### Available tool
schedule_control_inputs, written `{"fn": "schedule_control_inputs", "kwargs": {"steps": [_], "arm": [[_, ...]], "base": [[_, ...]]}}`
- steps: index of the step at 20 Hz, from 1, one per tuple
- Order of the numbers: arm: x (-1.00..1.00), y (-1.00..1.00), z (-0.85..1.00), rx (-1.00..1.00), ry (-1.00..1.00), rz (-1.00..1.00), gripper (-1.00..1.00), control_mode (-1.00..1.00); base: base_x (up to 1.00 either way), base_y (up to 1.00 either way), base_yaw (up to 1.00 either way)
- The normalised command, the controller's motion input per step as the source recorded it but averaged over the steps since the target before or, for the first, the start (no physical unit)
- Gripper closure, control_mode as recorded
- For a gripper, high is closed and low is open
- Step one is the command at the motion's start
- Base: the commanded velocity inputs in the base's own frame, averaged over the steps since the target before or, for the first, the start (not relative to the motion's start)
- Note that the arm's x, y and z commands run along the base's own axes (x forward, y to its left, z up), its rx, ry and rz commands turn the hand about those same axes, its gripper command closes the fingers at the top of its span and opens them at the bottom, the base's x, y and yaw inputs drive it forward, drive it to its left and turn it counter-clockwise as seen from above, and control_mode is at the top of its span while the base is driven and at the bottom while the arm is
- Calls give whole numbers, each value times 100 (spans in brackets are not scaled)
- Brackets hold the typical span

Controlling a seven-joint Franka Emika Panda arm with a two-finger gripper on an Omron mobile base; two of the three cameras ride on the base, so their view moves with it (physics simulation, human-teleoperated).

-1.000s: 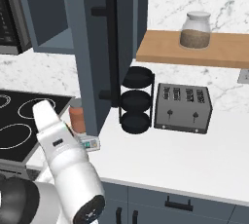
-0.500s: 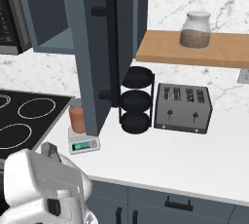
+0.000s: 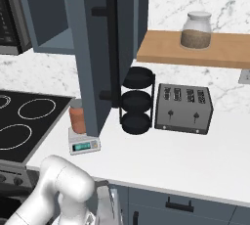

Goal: Pick the honey bottle and place it on the digital scale for weighing, and close the cabinet.

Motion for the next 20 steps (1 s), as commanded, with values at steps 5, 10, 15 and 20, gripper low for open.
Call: {"fn": "schedule_control_inputs", "kwargs": {"steps": [5,10,15,20], "arm": [[100,7,-3,28,-13,19,100,-100],[100,57,-26,1,0,10,100,-100],[100,-1,-31,2,1,13,100,-100],[100,-57,-5,1,12,6,100,-100]], "base": [[0,0,0],[0,0,0],[0,0,0],[0,0,0]]}}
